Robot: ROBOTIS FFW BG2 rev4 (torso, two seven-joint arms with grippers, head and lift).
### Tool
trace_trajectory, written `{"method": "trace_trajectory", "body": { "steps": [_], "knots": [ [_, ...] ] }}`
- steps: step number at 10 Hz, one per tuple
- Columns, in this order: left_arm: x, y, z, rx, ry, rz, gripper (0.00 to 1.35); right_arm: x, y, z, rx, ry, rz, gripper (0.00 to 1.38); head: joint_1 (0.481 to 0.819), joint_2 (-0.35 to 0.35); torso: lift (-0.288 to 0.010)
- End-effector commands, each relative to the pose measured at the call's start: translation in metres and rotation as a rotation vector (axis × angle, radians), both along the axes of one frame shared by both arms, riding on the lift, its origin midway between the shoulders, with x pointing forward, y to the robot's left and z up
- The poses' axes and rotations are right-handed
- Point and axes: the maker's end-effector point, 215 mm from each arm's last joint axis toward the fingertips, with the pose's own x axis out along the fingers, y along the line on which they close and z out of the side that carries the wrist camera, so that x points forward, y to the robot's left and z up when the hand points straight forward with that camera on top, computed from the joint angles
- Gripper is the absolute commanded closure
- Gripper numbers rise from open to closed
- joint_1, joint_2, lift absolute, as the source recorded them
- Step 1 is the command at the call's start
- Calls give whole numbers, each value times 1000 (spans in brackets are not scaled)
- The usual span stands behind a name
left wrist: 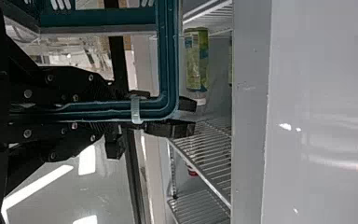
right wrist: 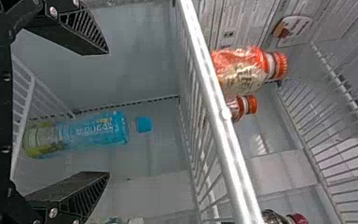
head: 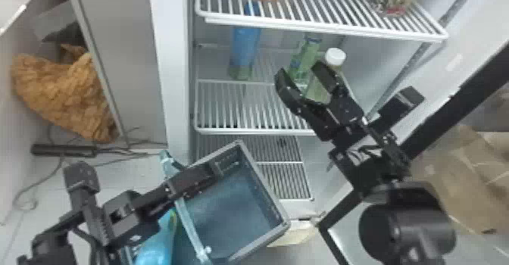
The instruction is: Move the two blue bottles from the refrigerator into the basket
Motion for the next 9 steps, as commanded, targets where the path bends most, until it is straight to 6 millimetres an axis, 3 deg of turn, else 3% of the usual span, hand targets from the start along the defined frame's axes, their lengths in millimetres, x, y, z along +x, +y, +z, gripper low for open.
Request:
{"method": "trace_trajectory", "body": {
  "steps": [1, 6, 9],
  "knots": [
    [0, 0, 0, -1, 2, 0, 1199, 17, 4, -13, -7, 22, 4, 125, 695, -212, -220],
    [1, -1, 1, -2, -2, 0, 1199, 59, 33, -41, -26, 76, 35, 117, 695, -170, -220],
    [2, -2, 2, -5, -2, -3, 1199, 80, 28, -40, -69, 73, -2, 117, 695, -160, -220]
  ]
}}
